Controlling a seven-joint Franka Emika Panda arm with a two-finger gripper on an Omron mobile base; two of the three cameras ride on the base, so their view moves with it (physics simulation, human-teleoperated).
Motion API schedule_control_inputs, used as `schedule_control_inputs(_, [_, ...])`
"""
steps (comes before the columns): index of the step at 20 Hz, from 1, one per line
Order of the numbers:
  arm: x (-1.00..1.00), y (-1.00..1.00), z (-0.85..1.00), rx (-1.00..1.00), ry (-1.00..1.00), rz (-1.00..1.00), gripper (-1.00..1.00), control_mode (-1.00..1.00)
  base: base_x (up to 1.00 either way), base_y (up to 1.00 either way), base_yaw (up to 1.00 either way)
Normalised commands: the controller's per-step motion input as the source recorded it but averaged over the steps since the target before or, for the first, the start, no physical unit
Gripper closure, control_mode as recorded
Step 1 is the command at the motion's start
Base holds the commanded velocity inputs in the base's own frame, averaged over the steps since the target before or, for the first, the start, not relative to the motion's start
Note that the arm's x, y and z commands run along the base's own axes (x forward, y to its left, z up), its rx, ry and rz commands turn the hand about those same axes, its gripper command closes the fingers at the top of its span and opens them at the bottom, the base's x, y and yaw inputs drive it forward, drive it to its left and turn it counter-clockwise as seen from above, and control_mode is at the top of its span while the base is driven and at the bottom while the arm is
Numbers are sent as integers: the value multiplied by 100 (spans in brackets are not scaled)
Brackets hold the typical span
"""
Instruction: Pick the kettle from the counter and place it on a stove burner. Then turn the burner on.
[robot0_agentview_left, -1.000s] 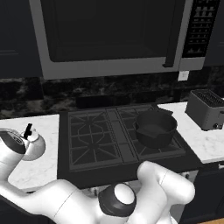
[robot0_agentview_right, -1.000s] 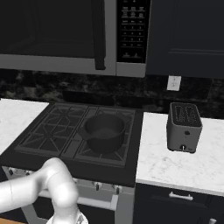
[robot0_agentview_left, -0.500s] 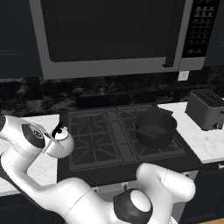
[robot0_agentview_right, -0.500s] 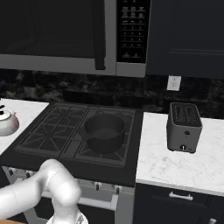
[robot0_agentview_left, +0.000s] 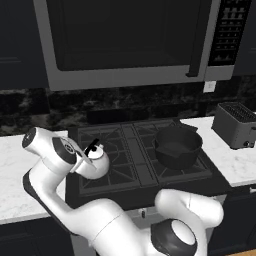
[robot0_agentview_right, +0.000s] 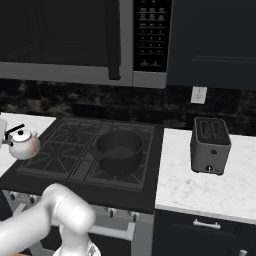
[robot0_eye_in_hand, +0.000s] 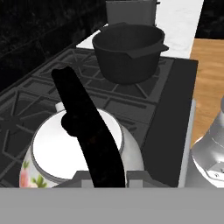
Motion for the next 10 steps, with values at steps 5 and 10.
schedule_control_inputs(5, [19, -22, -3, 0, -2, -3, 100, -100, 0, 0, 0])
schedule_control_inputs(10, [29, -24, 0, 0, 0, -5, 100, -100, 0, 0, 0])
